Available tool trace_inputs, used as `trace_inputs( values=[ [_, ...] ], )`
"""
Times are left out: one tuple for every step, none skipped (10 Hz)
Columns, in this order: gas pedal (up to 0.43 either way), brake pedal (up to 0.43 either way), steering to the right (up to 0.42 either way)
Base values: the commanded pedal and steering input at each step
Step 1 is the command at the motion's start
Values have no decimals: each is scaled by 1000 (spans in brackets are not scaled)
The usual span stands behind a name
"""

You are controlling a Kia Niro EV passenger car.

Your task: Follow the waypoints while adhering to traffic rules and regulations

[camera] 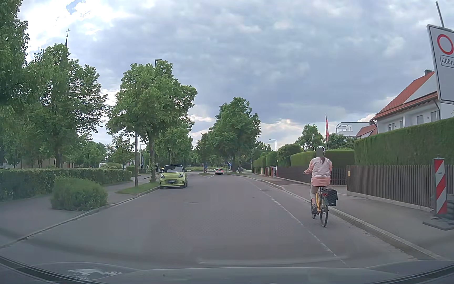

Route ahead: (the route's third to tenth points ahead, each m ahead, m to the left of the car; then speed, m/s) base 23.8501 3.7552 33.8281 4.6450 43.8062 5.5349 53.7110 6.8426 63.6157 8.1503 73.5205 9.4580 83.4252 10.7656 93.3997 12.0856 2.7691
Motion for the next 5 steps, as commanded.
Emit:
trace_inputs(
  values=[
    [59, 18, -5],
    [79, 24, -5],
    [98, 24, -5],
    [98, 24, -6],
    [110, 18, -8]
  ],
)
